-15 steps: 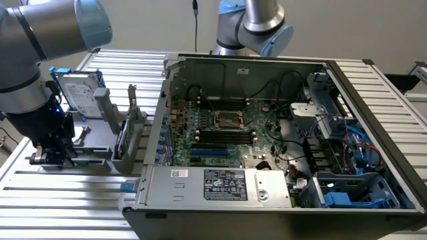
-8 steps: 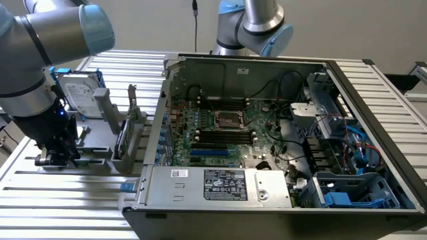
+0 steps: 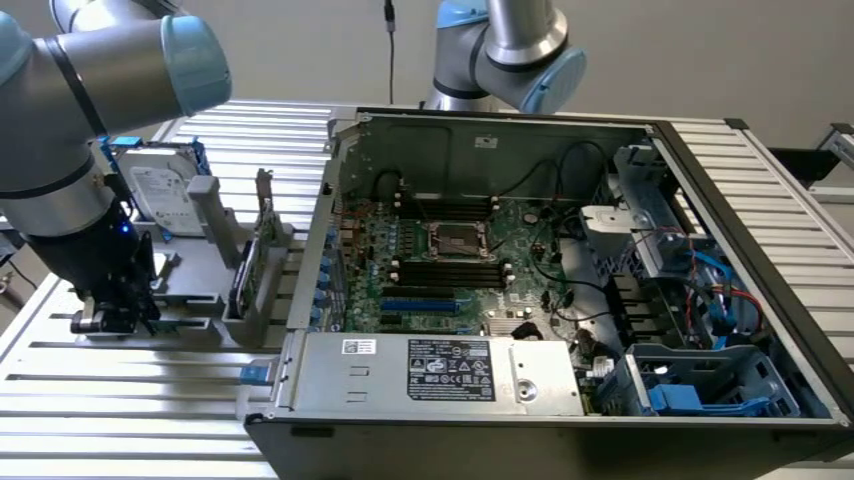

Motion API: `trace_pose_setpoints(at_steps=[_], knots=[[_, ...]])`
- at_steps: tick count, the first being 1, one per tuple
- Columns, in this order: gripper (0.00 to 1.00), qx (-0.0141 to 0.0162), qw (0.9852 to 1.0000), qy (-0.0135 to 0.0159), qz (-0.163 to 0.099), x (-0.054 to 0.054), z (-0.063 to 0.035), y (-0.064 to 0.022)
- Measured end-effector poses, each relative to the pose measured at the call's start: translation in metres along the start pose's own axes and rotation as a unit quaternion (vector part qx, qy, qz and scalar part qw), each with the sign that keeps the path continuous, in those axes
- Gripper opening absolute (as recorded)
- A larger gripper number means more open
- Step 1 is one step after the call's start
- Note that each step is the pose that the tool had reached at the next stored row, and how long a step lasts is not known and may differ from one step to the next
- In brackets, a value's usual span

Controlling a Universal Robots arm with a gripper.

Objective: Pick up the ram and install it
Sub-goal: 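Insert the ram into the slot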

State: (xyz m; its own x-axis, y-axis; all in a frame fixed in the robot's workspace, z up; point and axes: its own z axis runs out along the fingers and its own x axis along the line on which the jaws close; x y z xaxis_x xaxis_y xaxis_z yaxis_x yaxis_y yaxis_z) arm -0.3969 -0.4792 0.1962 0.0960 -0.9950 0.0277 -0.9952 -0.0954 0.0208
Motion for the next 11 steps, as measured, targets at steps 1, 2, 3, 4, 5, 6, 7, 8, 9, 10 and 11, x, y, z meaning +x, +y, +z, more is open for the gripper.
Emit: trace_pose_setpoints(at_steps=[1,2,3,4,5,6,7,8,9,10,11], knots=[[0.31,-0.001,1.0,-0.0001,0.0,-0.0001,0.0001,0.0],[0.31,-0.0016,1.0,-0.0002,0.001,-0.0001,0.0001,-0.0001],[0.31,-0.0019,1.0,-0.0001,0.001,-0.0001,0.0001,0.0],[0.31,-0.0019,1.0,-0.0001,0.002,-0.0001,0.0001,0.0],[0.31,-0.002,1.0,-0.0002,0.003,-0.0001,0.0002,-0.0001],[0.31,-0.002,1.0,-0.0003,0.005,-0.0001,0.0003,-0.0002],[0.31,-0.0019,1.0,-0.0004,0.007,-0.0001,0.0005,-0.0003],[0.31,-0.0019,1.0,-0.0005,0.009,-0.0002,0.0006,-0.0005],[0.31,-0.002,0.9999,-0.0005,0.011,-0.0001,0.0006,-0.0006],[0.31,-0.0021,0.9999,-0.0005,0.013,-0.0001,0.0005,-0.0006],[0.31,-0.0023,0.9999,-0.0005,0.015,-0.0001,0.0004,-0.0007]])
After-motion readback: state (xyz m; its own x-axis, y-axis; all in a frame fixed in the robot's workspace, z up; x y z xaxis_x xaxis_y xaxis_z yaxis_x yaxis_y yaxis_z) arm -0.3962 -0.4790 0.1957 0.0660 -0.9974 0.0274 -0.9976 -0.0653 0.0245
